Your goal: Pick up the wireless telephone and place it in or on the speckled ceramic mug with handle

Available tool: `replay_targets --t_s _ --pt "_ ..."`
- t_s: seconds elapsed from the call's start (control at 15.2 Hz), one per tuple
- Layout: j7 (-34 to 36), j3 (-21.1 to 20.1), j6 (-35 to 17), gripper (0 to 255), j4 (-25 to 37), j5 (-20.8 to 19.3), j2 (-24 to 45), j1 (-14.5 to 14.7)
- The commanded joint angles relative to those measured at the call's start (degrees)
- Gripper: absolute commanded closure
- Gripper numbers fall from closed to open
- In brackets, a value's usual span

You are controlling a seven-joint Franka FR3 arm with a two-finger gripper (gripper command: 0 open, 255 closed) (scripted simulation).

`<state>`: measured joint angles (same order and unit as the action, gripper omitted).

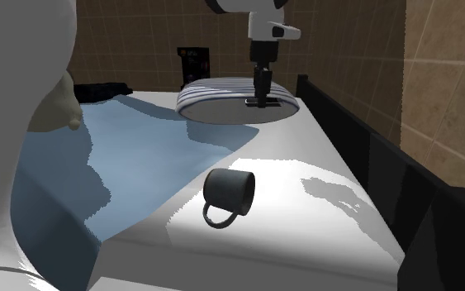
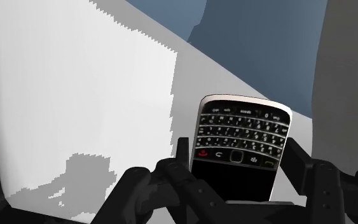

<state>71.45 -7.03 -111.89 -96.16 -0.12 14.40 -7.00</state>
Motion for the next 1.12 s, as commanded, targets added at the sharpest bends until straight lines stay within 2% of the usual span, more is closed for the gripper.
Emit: replay_targets --t_s 0.0,0.13,0.59,1.06 --pt "0.0 0.0 1.5 255 1.3 0.0 -0.2 0.0" --pt "0.1 0.0 2.9 255 2.5 0.0 -0.4 0.0" --pt "-1.2 0.0 -1.6 255 -18.6 2.3 -17.1 -0.6" --pt "-2.6 0.5 -2.2 255 -35.4 4.2 -33.3 -0.3"
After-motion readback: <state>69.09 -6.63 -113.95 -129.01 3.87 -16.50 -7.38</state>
